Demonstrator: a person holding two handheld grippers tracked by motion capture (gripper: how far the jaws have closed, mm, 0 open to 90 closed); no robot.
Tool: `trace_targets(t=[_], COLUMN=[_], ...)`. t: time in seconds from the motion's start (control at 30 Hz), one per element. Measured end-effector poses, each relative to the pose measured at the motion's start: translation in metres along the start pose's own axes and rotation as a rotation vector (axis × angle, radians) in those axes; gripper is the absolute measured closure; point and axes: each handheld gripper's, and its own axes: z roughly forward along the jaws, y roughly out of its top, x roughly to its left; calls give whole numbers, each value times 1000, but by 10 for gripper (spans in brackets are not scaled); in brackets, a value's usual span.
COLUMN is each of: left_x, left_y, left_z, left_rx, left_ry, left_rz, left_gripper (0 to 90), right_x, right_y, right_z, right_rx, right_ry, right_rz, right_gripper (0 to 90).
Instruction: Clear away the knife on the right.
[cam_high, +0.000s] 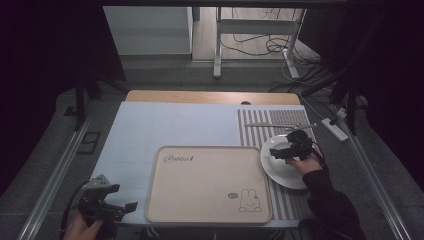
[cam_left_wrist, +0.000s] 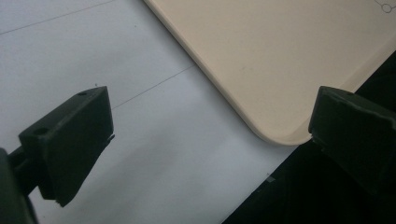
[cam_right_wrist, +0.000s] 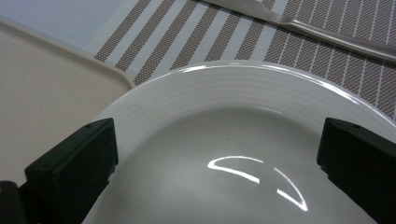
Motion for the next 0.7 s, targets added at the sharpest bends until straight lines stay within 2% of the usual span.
trace_targets(t=[0.37, 0.7], left_x=[0, 0], left_y=[0, 0], left_z=[0, 0], left_rx=[-1, -1], left_ry=[-1, -1], left_rz=[0, 1], left_gripper=[10, 10], right_x=[-18, -34], right_y=[14, 27], right_z=[14, 24], right_rx=[21, 36], right_ry=[-29, -35], right_rz=[26, 61], right_gripper=[0, 0])
